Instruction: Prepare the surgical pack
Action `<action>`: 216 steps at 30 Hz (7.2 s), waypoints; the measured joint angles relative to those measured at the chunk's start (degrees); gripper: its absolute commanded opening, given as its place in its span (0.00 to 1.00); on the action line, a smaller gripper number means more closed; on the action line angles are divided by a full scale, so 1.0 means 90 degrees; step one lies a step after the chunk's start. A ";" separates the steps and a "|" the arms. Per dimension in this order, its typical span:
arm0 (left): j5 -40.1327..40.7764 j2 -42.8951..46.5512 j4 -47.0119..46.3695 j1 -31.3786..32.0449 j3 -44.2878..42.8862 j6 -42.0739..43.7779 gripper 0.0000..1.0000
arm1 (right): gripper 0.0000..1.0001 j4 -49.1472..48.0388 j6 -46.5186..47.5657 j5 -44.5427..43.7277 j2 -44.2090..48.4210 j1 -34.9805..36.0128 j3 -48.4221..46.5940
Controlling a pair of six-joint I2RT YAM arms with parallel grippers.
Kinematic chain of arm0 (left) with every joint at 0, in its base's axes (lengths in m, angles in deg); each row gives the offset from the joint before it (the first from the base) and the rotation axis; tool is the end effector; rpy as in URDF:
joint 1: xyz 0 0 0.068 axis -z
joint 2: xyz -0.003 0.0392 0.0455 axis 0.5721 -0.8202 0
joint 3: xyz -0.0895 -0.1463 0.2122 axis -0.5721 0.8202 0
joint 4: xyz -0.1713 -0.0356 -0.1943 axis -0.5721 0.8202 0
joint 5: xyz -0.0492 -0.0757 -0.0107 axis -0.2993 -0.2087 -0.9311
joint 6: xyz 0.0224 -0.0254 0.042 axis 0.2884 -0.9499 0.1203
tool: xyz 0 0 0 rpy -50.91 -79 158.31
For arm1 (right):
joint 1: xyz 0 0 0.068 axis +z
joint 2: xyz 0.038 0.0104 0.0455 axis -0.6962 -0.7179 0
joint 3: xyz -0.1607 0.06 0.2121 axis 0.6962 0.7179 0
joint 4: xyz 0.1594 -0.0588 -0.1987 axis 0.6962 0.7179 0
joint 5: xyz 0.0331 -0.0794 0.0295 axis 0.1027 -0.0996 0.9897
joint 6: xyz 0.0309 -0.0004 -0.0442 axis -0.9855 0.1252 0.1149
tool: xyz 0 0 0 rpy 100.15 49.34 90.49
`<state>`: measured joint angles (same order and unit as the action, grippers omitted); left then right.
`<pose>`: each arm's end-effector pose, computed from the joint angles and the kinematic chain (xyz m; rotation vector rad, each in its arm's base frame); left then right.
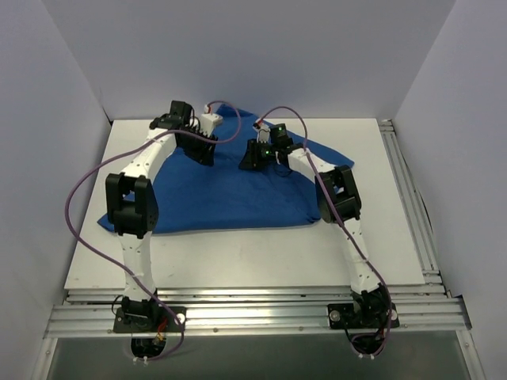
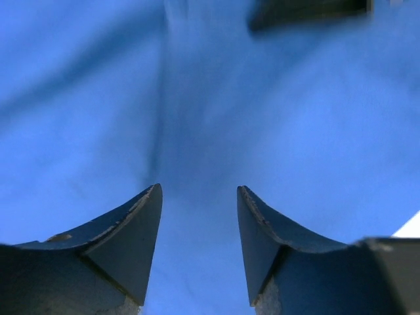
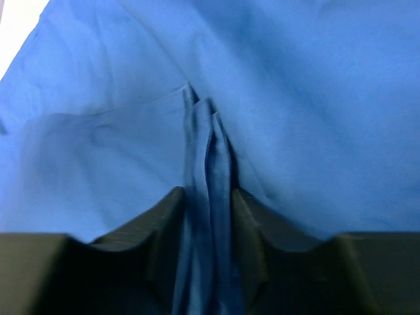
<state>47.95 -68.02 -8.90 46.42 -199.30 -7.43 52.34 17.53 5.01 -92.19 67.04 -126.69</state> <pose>0.4494 -0.1058 0.2523 0.8578 2.4294 -0.4596 0.5148 0.2433 0.1424 -0.5764 2.0211 1.1721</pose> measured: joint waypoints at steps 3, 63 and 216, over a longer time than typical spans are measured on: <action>0.0041 -0.0440 -0.0129 0.0087 -0.0699 -0.0160 0.46 | 0.41 0.0029 0.0078 -0.0214 0.0102 0.0000 0.0005; 0.0563 -0.0270 -0.0522 0.0920 0.1151 0.0228 0.55 | 0.01 0.0005 -0.1540 -0.4184 0.6586 0.1093 0.7118; 0.1586 0.3713 0.0058 -0.0874 0.4962 0.0158 0.74 | 0.37 -0.0270 -0.1911 -0.3687 0.8619 -0.0185 0.8570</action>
<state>62.22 -34.60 -8.38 38.56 -154.65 -6.01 49.92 0.33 -28.17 -14.62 65.38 -49.56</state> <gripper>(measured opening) 0.711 0.205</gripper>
